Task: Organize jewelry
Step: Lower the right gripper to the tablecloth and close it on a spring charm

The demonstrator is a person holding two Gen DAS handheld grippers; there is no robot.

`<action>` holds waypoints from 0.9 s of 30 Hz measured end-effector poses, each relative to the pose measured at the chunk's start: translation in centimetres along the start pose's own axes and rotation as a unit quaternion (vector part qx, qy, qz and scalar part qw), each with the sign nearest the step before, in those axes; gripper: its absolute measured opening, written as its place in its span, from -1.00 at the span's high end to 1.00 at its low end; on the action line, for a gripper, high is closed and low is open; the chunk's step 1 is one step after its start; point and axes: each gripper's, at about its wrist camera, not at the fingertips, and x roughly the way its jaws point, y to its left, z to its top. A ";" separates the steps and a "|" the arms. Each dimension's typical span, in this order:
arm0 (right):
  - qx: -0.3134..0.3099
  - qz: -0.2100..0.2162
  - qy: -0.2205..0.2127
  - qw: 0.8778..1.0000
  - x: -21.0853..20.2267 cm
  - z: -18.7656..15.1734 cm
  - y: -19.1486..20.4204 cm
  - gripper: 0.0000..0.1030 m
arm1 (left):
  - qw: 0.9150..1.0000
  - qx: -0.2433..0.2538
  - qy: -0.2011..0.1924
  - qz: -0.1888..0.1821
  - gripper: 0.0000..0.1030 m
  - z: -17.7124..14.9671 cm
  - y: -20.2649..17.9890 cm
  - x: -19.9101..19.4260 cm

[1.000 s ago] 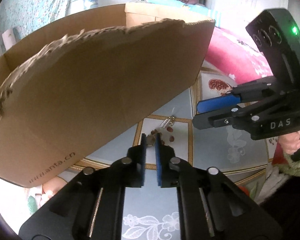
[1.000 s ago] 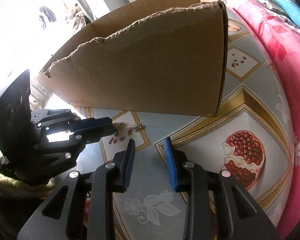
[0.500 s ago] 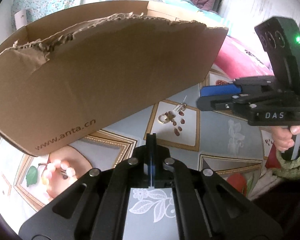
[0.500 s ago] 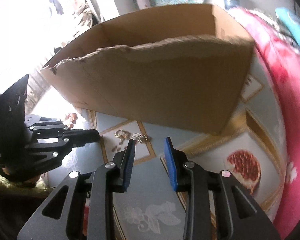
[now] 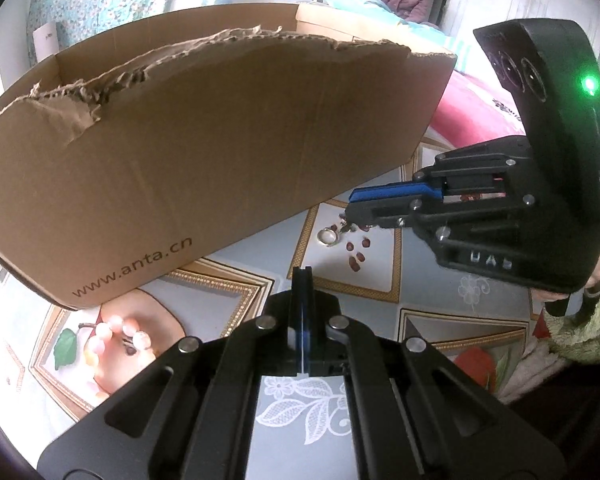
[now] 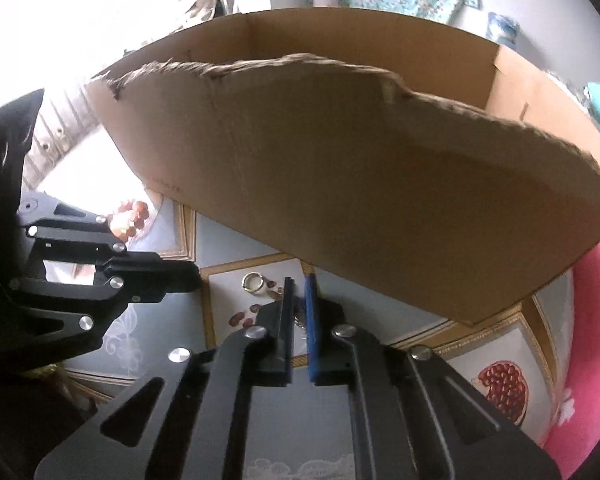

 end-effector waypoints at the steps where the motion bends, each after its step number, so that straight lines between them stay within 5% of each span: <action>1: 0.013 0.010 -0.003 1.000 -0.2 0.0 -0.4 0.91 | 1.000 -0.001 0.000 -0.001 1.00 0.0 0.0 0.0; 8: 0.127 0.077 -0.035 0.988 -2.5 -0.5 -4.4 0.92 | 1.000 0.000 0.000 -0.001 1.00 -0.1 -0.1 0.0; 13: 0.158 0.087 -0.045 0.983 -3.5 -1.3 -5.3 0.92 | 1.000 -0.001 0.000 0.000 1.00 0.0 -0.1 0.0; 15: 0.146 0.089 -0.031 0.985 -3.3 -1.6 -4.8 0.90 | 1.000 0.000 0.000 0.000 1.00 0.0 -0.1 0.0; 19: 0.109 0.068 -0.013 0.992 -2.3 -1.3 -3.1 0.52 | 1.000 0.001 0.002 0.001 1.00 0.1 -0.2 0.1; 24: 0.012 -0.006 0.001 1.000 -0.6 -1.1 -0.1 0.58 | 1.000 -0.002 0.001 0.001 1.00 0.1 -0.2 0.0; 27: -0.011 -0.012 0.005 1.000 -0.5 -1.4 0.6 0.91 | 1.000 -0.005 0.000 0.000 1.00 0.0 -0.1 -0.1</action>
